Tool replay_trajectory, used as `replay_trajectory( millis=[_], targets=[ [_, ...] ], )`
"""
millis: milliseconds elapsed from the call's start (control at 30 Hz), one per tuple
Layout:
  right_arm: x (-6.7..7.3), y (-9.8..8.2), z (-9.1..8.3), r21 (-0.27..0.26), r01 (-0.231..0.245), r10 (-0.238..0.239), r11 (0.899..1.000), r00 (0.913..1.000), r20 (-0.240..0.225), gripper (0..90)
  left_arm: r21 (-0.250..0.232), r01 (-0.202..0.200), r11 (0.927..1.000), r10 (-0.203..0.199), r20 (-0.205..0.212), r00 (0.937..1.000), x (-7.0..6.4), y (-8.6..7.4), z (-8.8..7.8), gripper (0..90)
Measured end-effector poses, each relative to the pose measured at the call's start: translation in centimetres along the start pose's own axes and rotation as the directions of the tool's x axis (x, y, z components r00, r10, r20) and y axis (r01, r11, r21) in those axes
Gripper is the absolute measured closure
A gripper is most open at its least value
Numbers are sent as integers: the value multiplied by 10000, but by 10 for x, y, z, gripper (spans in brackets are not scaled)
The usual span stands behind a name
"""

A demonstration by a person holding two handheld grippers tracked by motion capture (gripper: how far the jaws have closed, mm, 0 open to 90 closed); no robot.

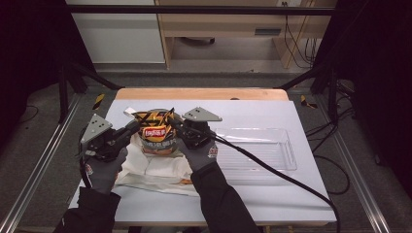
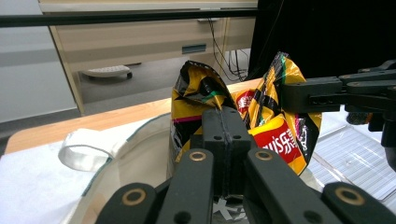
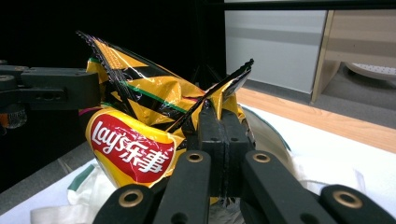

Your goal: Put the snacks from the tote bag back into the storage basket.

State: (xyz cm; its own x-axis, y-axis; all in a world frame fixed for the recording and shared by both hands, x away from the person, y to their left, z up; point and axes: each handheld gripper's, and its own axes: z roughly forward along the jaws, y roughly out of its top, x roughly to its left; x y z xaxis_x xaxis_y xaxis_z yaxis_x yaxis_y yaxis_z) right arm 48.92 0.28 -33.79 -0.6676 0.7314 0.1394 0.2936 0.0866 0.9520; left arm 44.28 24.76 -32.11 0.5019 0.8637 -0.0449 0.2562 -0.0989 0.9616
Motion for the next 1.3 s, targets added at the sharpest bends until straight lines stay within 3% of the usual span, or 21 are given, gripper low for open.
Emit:
replay_trajectory(
  millis=[233, 400, 667, 1067, 1300],
  targets=[
    [1, 8, -6, -180, -41, 39, 9998, 9999, -111, 900, -86, 89, 9999, -88, 126, 9999, -1, 9, -5, 900],
    [1, 14, -9, -457, -314, 293, 9985, 9985, -463, 900, -234, 103, 9997, -99, 176, 9998, -1, 21, -12, 900],
    [7, 34, -21, -817, 36, -73, 9966, 9990, -444, 900, -505, 199, 9985, -183, 322, 9993, -5, 33, -19, 900],
    [4, 48, -46, -915, 598, -591, 9940, 9982, 107, 900, -823, 81, 9966, -38, 530, 9986, -23, 46, -14, 900],
    [-4, 54, -64, -1008, 759, -714, 9920, 9963, 479, 900, -931, -24, 9957, 92, 720, 9974, -37, 55, -5, 900]
  ],
)
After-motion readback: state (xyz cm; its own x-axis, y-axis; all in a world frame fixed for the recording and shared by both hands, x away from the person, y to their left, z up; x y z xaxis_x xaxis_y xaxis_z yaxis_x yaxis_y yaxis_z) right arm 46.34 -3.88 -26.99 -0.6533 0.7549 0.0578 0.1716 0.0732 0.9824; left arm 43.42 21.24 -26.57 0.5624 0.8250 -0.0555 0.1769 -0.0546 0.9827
